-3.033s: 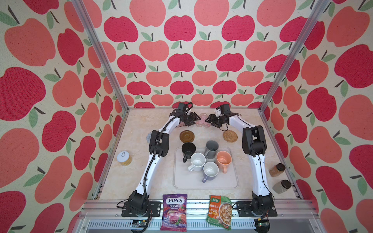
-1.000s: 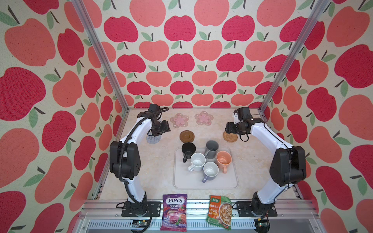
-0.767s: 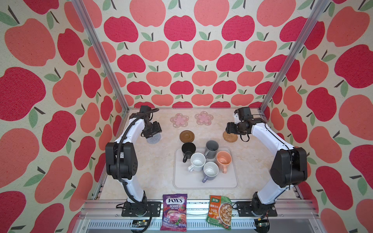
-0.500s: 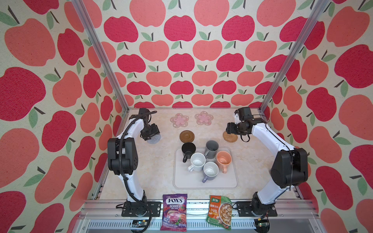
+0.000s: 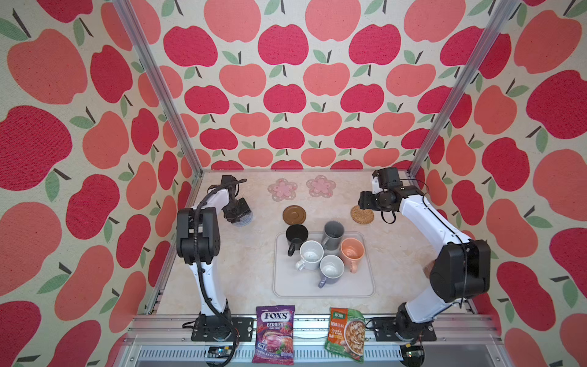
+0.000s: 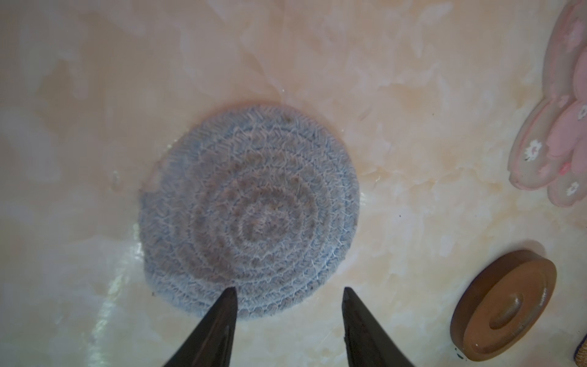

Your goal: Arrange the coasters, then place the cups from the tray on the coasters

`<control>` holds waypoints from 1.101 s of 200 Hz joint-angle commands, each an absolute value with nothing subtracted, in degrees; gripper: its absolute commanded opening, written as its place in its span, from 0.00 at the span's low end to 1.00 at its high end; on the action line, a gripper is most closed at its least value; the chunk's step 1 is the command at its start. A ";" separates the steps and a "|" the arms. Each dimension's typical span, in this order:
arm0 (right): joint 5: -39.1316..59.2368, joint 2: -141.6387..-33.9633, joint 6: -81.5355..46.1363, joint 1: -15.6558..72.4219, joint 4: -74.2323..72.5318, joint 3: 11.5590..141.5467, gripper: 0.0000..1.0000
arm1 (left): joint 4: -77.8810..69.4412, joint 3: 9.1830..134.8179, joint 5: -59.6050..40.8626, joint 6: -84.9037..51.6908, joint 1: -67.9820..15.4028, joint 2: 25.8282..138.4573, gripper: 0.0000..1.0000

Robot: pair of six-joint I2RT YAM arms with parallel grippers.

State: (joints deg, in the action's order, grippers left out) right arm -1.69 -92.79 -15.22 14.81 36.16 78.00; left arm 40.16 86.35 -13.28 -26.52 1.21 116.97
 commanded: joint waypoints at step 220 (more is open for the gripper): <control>-1.05 -93.49 -17.00 14.16 37.69 77.26 0.73 | 44.13 101.82 -13.81 -31.11 -9.66 130.72 0.54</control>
